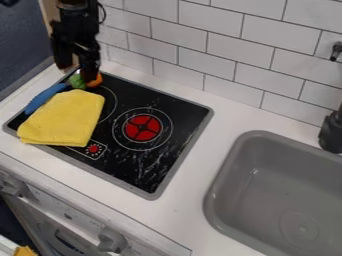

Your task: Move the yellow cloth to the right side of the stove

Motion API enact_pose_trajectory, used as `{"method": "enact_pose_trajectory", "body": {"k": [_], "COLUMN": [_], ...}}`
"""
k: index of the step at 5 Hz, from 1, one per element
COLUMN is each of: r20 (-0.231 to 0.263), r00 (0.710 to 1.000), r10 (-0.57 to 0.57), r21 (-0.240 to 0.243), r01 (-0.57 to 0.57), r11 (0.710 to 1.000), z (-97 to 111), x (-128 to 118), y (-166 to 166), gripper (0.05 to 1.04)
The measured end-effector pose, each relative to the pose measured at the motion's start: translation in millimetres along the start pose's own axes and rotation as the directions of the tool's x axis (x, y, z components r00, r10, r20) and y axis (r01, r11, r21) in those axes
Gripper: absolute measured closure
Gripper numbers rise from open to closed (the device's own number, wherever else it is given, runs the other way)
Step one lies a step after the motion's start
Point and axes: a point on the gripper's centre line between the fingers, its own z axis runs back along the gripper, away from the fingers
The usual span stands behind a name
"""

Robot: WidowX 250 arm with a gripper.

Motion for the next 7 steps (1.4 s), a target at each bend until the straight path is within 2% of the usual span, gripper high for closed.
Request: {"method": "enact_pose_trajectory", "body": {"k": [1, 3, 4, 5, 6, 7], "r20": [0.032, 0.015, -0.019, -0.037, -0.040, -0.034], "r00": [0.999, 0.999, 0.999, 0.998, 0.997, 0.999], "r10": [0.010, 0.030, 0.041, 0.053, 0.068, 0.035], "r21": [0.012, 0.028, 0.007, 0.000, 0.011, 0.006], "r01": [-0.011, -0.031, -0.041, -0.053, -0.067, -0.035], "r11": [1.000, 0.999, 0.999, 0.999, 0.998, 0.999], "z": [9, -18, -39, -51, -53, -56], "x": [-16, -30, -36, -38, -39, -35], "y": [-7, -15, -19, -21, -21, -32], "gripper": [0.083, 0.083, 0.083, 0.083, 0.084, 0.083]}}
